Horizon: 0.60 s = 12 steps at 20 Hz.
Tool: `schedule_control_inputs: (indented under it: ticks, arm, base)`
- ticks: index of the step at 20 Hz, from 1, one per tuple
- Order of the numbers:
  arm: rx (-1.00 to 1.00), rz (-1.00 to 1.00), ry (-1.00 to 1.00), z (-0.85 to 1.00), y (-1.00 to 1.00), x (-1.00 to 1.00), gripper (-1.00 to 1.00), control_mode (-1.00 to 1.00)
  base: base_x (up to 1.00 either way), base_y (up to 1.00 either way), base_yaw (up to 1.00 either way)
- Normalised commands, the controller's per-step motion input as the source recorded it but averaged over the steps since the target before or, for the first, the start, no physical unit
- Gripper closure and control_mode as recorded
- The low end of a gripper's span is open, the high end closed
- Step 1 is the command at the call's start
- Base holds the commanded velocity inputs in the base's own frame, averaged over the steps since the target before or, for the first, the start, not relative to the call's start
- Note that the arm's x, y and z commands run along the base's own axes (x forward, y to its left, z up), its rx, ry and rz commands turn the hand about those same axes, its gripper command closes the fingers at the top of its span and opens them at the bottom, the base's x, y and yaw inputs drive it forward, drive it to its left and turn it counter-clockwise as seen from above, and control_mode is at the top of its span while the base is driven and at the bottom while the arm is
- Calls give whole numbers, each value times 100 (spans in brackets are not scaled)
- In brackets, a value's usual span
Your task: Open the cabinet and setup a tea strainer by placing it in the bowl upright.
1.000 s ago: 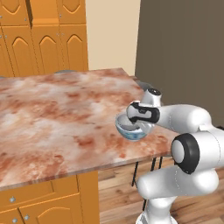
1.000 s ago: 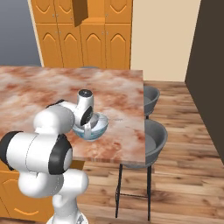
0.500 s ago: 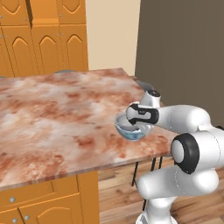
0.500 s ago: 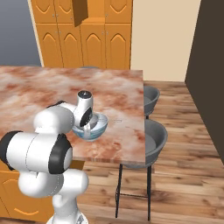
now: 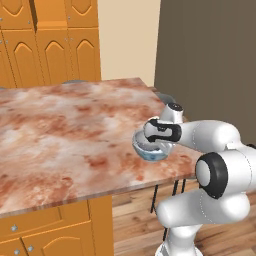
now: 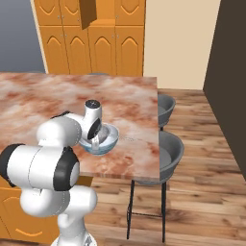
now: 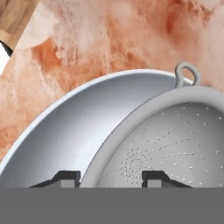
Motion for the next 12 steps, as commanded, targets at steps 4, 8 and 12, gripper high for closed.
schedule_control_inputs:
  ticks: [4, 8, 12]
  arm:
    - [0, 0, 0, 0, 0, 0, -100, -100]
    - [0, 0, -5, 1, 0, -17, -100, -100]
    - [0, 0, -4, 19, 0, -27, -100, -100]
  base:
    - [0, 0, 0]
    - [0, 0, 0]
    - [0, 0, 0]
